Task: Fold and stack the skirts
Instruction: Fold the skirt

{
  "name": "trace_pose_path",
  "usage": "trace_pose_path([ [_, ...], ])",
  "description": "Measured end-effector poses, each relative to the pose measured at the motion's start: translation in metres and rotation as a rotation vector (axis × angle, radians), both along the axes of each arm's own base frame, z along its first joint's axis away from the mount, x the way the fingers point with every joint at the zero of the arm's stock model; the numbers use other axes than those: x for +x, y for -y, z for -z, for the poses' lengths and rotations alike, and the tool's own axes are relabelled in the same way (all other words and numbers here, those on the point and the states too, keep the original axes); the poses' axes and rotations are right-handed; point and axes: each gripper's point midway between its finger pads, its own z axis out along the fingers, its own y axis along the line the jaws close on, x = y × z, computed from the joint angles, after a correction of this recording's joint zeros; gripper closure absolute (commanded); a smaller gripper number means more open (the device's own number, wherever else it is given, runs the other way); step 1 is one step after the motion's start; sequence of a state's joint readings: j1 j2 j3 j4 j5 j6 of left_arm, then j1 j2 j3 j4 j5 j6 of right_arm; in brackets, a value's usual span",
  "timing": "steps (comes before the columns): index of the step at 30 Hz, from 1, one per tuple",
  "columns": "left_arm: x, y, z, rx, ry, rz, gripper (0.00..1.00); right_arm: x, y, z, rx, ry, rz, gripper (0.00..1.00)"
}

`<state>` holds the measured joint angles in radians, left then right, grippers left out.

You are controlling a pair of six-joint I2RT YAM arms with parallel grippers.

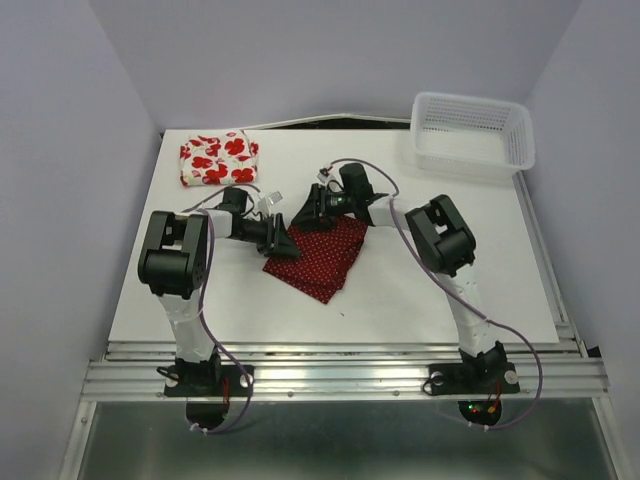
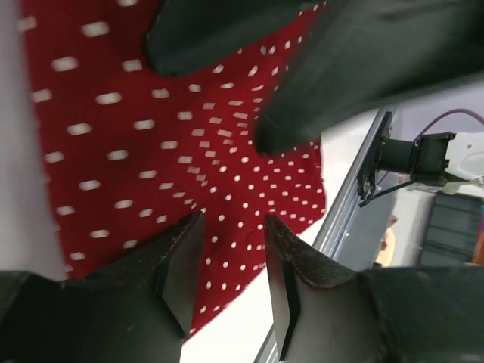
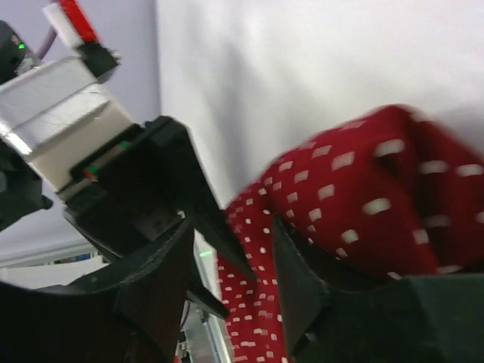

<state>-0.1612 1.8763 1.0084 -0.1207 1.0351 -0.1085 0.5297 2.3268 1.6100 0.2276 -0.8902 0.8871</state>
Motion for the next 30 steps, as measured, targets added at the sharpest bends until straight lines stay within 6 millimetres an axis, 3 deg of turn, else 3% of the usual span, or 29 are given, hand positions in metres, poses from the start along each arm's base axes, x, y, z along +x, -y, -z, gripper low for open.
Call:
trace_pose_path([
  [3, -0.001, -0.008, 0.018, -0.034, -0.079, -0.016, 0.57, 0.007, -0.002, 0.042, -0.015, -0.071, 0.001, 0.53],
  [4, -0.001, -0.009, 0.019, -0.058, -0.093, -0.015, 0.57, 0.009, -0.002, 0.044, -0.01, -0.08, 0.0, 0.53],
  [9, -0.003, -0.009, 0.021, -0.084, -0.076, -0.001, 0.58, 0.032, -0.011, 0.032, 0.02, 0.018, -0.006, 0.52],
  [12, -0.003, -0.008, 0.02, -0.095, -0.063, 0.003, 0.55, 0.039, -0.015, 0.03, 0.018, 0.069, -0.021, 0.42],
  [16, -0.002, -0.009, 0.012, -0.07, -0.024, 0.001, 0.47, 0.042, -0.014, 0.017, -0.008, 0.158, -0.049, 0.37],
  [19, 0.007, -0.012, -0.019, -0.031, 0.081, -0.025, 0.38, 0.041, -0.006, -0.004, -0.064, 0.225, -0.052, 0.4],
  [20, 0.013, -0.014, -0.039, -0.014, 0.155, -0.046, 0.34, 0.039, -0.002, -0.015, -0.09, 0.244, -0.049, 0.41],
  [21, 0.018, -0.017, -0.054, 0.0, 0.213, -0.067, 0.29, 0.039, 0.004, -0.031, -0.121, 0.283, -0.034, 0.42],
  [26, 0.048, -0.032, -0.135, 0.072, 0.519, -0.178, 0.28, 0.018, 0.042, -0.111, -0.22, 0.439, 0.055, 0.45],
  [28, 0.074, -0.038, -0.156, 0.123, 0.603, -0.218, 0.29, -0.001, 0.063, -0.116, -0.268, 0.446, 0.099, 0.48],
  [30, 0.098, -0.043, -0.164, 0.172, 0.638, -0.248, 0.29, -0.018, 0.084, -0.098, -0.342, 0.405, 0.132, 0.51],
])
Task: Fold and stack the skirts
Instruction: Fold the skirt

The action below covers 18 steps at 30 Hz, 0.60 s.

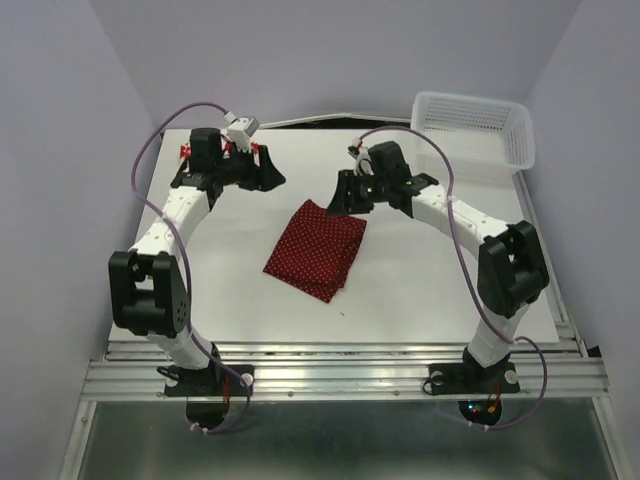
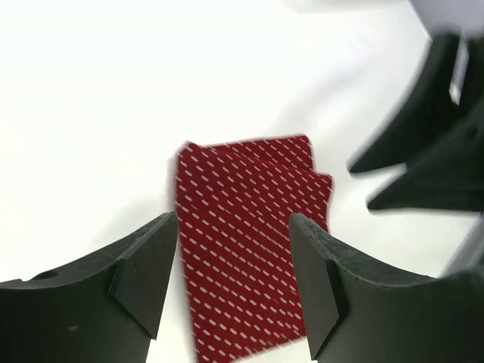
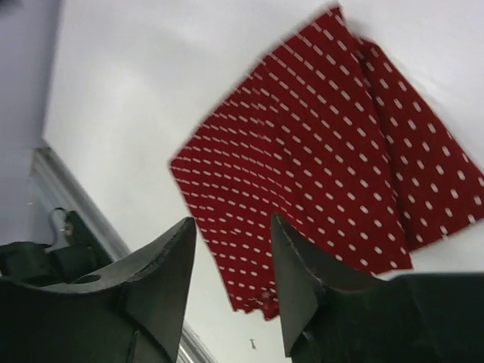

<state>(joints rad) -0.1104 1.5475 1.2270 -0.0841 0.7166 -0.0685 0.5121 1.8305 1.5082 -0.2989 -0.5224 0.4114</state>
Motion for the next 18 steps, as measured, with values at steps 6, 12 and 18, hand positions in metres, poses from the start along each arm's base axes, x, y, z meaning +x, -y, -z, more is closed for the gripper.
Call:
trace_pose_path([
  [6, 0.041, -0.013, 0.051, 0.124, -0.087, -0.05, 0.3, -0.047, 0.054, 0.114, -0.244, -0.237, 0.137, 0.66],
  [12, 0.036, -0.016, 0.073, 0.149, -0.151, -0.054, 0.3, -0.069, 0.077, 0.149, -0.335, -0.341, 0.218, 0.63],
  [18, 0.033, -0.017, 0.079, 0.159, -0.15, -0.052, 0.34, -0.04, 0.071, 0.166, -0.335, -0.359, 0.235, 0.76],
])
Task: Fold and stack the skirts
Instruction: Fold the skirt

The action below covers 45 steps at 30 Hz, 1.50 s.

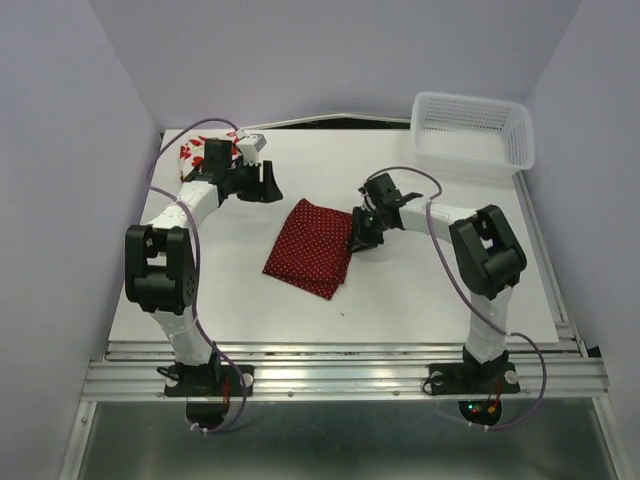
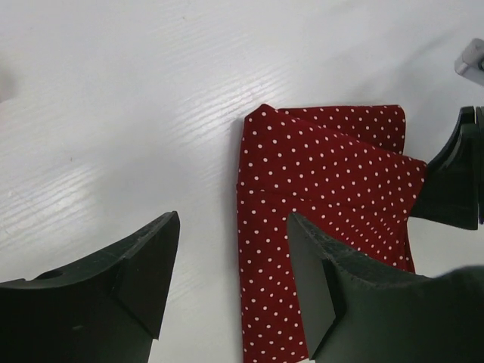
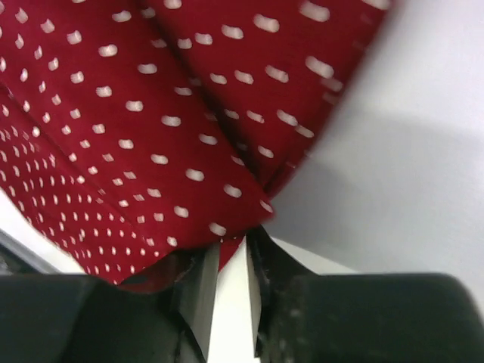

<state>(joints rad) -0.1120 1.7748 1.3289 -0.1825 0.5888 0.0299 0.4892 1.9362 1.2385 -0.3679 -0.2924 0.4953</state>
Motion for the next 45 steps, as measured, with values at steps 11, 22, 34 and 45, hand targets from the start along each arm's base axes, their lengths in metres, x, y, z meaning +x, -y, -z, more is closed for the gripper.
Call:
trace_pose_path([
  [11, -0.034, -0.019, 0.062, 0.039, -0.175, -0.134, 0.67, 0.172, -0.049, -0.015, 0.059, 0.309, -0.072, 0.7],
  [22, -0.082, -0.038, 0.091, 0.052, -0.252, -0.206, 0.5, 0.228, -0.051, -0.064, -0.039, 0.633, -0.21, 0.37],
  [34, 0.031, -0.035, -0.006, -0.021, 0.095, -0.203, 0.42, 0.102, -0.088, -0.177, 0.21, 0.592, -0.345, 0.48],
  [45, 0.061, -0.023, 0.061, -0.044, -0.046, -0.153, 0.52, 0.047, -0.09, -0.055, 0.155, 0.236, -0.38, 0.48],
])
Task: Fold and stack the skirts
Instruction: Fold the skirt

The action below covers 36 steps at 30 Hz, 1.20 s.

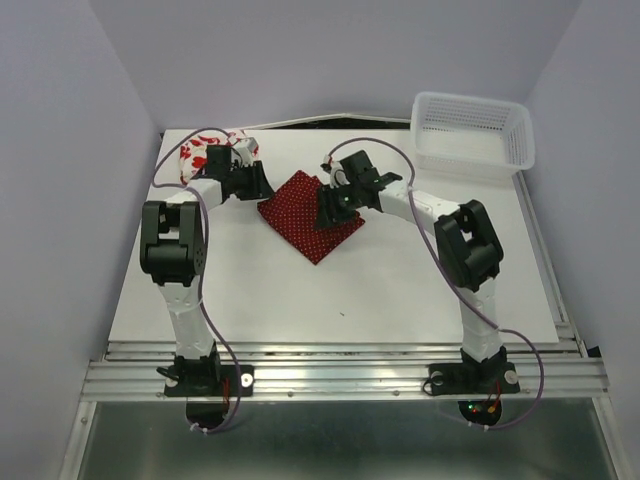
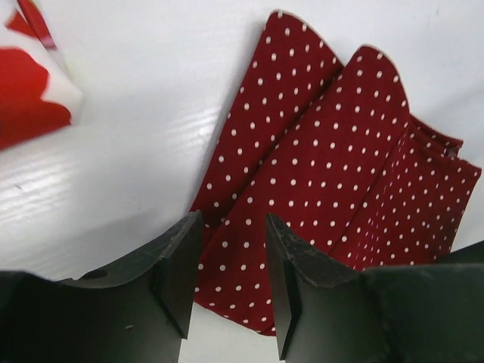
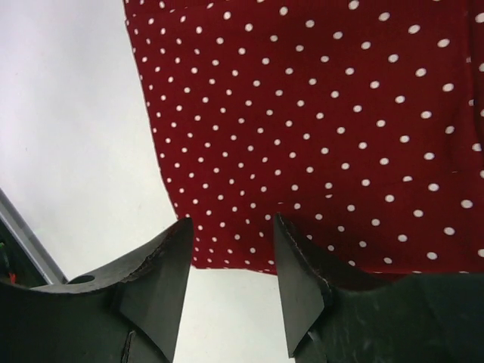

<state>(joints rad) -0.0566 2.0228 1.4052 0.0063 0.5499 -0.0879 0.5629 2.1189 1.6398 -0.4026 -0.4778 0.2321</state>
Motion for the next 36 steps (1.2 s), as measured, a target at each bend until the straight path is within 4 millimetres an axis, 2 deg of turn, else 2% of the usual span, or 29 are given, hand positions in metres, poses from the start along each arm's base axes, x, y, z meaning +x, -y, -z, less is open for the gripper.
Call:
trace_pose_path([
  [5, -0.025, 0.005, 0.026, -0.034, -0.086, 0.019, 0.55, 0.008, 0.011, 0.005, -0.053, 0.028, 0.024, 0.49],
  [7, -0.041, 0.008, 0.039, -0.056, -0.137, 0.026, 0.57, 0.015, 0.023, 0.015, -0.108, 0.041, 0.044, 0.5],
  [9, -0.054, 0.012, 0.042, -0.082, -0.149, 0.037, 0.59, 0.024, 0.032, 0.023, -0.142, 0.046, 0.061, 0.5],
  [12, -0.082, 0.016, 0.042, -0.099, -0.184, 0.05, 0.6, 0.048, 0.055, 0.04, -0.188, 0.04, 0.095, 0.5],
  [15, -0.117, 0.03, 0.043, -0.141, -0.229, 0.087, 0.54, 0.081, 0.075, 0.034, -0.214, 0.09, 0.129, 0.5],
  [18, -0.153, 0.045, 0.033, -0.187, -0.252, 0.141, 0.46, 0.106, 0.091, 0.026, -0.245, 0.148, 0.152, 0.49],
  [21, -0.17, 0.053, 0.011, -0.211, -0.224, 0.18, 0.31, 0.118, 0.098, 0.01, -0.246, 0.182, 0.164, 0.47],
  [22, -0.171, 0.053, -0.002, -0.213, -0.189, 0.186, 0.15, 0.122, 0.096, 0.001, -0.235, 0.199, 0.17, 0.47],
  [23, -0.168, 0.05, -0.02, -0.208, -0.132, 0.18, 0.04, 0.123, 0.093, -0.006, -0.227, 0.213, 0.174, 0.47],
  [25, -0.16, 0.038, -0.048, -0.179, -0.03, 0.135, 0.02, 0.118, 0.083, -0.025, -0.216, 0.236, 0.186, 0.42],
  [26, -0.154, 0.028, -0.069, -0.158, 0.047, 0.09, 0.02, 0.115, 0.076, -0.036, -0.211, 0.254, 0.191, 0.4],
  [29, -0.143, 0.003, -0.106, -0.119, 0.176, -0.023, 0.02, 0.093, 0.036, -0.073, -0.188, 0.327, 0.176, 0.39],
  [30, -0.138, -0.009, -0.115, -0.119, 0.201, -0.08, 0.02, 0.08, 0.01, -0.088, -0.183, 0.37, 0.161, 0.38],
  [32, -0.132, -0.026, -0.119, -0.122, 0.204, -0.159, 0.02, 0.06, -0.031, -0.106, -0.169, 0.433, 0.133, 0.37],
  [33, -0.128, -0.042, -0.116, -0.126, 0.192, -0.225, 0.02, 0.051, -0.051, -0.114, -0.167, 0.469, 0.126, 0.37],
  [34, -0.127, -0.053, -0.112, -0.131, 0.179, -0.272, 0.02, 0.037, -0.075, -0.116, -0.16, 0.492, 0.099, 0.37],
  [36, -0.126, -0.07, -0.103, -0.137, 0.155, -0.344, 0.02, 0.018, -0.108, -0.112, -0.16, 0.523, 0.066, 0.37],
])
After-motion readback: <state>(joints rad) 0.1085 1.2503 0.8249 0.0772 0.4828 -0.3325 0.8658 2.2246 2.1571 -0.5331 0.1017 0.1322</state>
